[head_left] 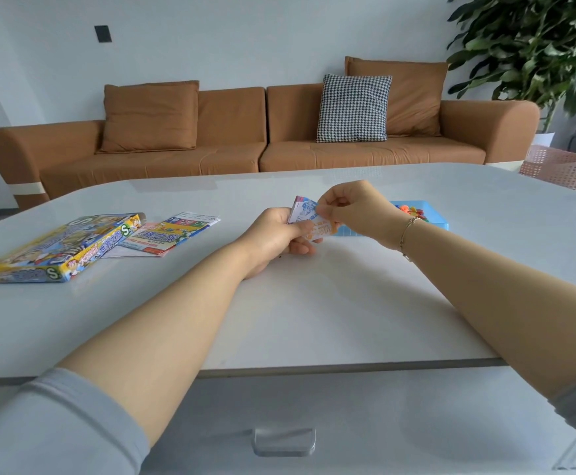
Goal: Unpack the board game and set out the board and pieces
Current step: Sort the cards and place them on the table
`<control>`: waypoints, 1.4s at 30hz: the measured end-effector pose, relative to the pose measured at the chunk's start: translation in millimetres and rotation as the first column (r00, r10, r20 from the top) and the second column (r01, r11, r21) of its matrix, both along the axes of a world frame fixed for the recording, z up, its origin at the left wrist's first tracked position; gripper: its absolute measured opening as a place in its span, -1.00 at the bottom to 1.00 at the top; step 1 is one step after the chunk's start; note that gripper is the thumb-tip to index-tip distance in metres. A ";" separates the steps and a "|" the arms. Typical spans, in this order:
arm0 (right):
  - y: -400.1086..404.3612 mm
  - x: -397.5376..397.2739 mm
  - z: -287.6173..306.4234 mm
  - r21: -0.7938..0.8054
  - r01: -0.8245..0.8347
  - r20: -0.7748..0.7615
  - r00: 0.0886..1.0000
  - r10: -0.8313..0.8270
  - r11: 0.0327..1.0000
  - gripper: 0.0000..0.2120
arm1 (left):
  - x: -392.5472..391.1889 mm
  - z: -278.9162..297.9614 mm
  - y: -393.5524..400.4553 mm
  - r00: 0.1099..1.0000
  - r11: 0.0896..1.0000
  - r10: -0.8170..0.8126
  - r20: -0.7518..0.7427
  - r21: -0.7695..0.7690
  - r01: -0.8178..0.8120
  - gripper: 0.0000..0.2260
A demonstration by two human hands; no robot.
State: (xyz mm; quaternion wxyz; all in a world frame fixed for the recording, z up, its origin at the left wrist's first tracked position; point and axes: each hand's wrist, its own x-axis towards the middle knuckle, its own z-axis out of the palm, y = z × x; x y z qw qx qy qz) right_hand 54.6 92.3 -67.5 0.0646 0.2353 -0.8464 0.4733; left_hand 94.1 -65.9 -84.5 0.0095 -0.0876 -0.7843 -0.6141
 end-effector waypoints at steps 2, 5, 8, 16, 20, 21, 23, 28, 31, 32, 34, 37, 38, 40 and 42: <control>-0.5 -0.4 0.9 -0.027 -0.002 0.028 1.000 0.003 1.000 -0.85 | 0.0 0.1 0.0 1.000 1.000 0.003 0.003 -0.001 -0.003 -0.85; -4.6 -1.8 2.4 -0.037 0.035 0.035 0.999 -0.034 0.999 -0.69 | 0.4 0.2 -0.1 1.000 1.000 0.003 0.005 0.000 -0.003 -0.85; -5.9 -1.5 2.5 -0.008 0.054 -0.016 0.998 -0.054 0.999 -0.79 | 0.4 0.2 0.1 1.000 1.000 0.002 0.004 0.001 -0.002 -0.85; -3.1 0.9 6.2 0.045 0.020 0.036 0.999 -0.022 0.999 -0.67 | 1.2 0.3 0.0 1.000 1.000 -0.011 0.003 -0.005 0.011 -0.86; -10.1 -0.8 6.2 0.109 0.096 -0.124 0.989 -0.082 0.989 -0.73 | 1.7 0.6 -0.5 1.000 1.000 -0.010 0.001 0.004 0.010 -0.85; -9.1 -1.7 5.4 0.110 0.090 -0.131 0.989 -0.075 0.990 -0.78 | 1.7 0.6 -0.3 1.000 1.000 -0.008 0.001 0.003 0.008 -0.84; -5.4 -2.6 4.1 0.122 0.062 -0.114 0.992 -0.048 0.991 -0.86 | 1.7 0.7 -0.1 1.000 1.000 -0.008 0.002 0.003 0.008 -0.85; -2.1 -1.0 4.0 0.067 0.014 -0.042 0.999 -0.011 0.998 -0.79 | 1.2 0.8 -0.1 1.000 1.000 -0.013 0.005 0.006 0.013 -0.87; -7.3 0.0 4.4 0.048 0.044 -0.072 0.997 -0.040 0.998 -0.69 | 1.5 0.6 -0.4 1.000 1.000 -0.013 0.001 -0.004 0.013 -0.87; -8.5 -0.4 4.3 0.055 0.057 -0.096 0.994 -0.051 0.997 -0.71 | 1.6 0.6 -0.4 1.000 1.000 -0.013 0.001 -0.004 0.013 -0.87; -8.3 -1.2 4.4 0.077 0.075 -0.115 0.991 -0.066 0.994 -0.81 | 1.5 0.4 -0.5 1.000 1.000 -0.011 0.002 -0.002 0.011 -0.87; -3.4 -1.7 4.8 0.087 0.029 -0.062 0.998 -0.023 0.996 -0.89 | 1.4 0.2 -0.6 1.000 1.000 -0.010 0.002 -0.009 0.010 -0.87; -2.3 -1.0 5.4 0.072 0.014 -0.031 0.999 -0.012 0.997 -0.87 | 1.5 0.2 -0.4 1.000 1.000 -0.012 0.001 -0.012 0.012 -0.87; -3.2 0.6 6.8 0.046 0.018 0.006 1.000 -0.018 0.999 -0.73 | 1.5 0.2 -0.2 1.000 1.000 -0.017 0.000 -0.015 0.017 -0.88; -7.1 1.0 8.1 0.074 0.047 -0.038 0.998 -0.044 0.996 -0.65 | 1.4 0.4 -0.6 1.000 1.000 -0.020 0.000 -0.015 0.020 -0.88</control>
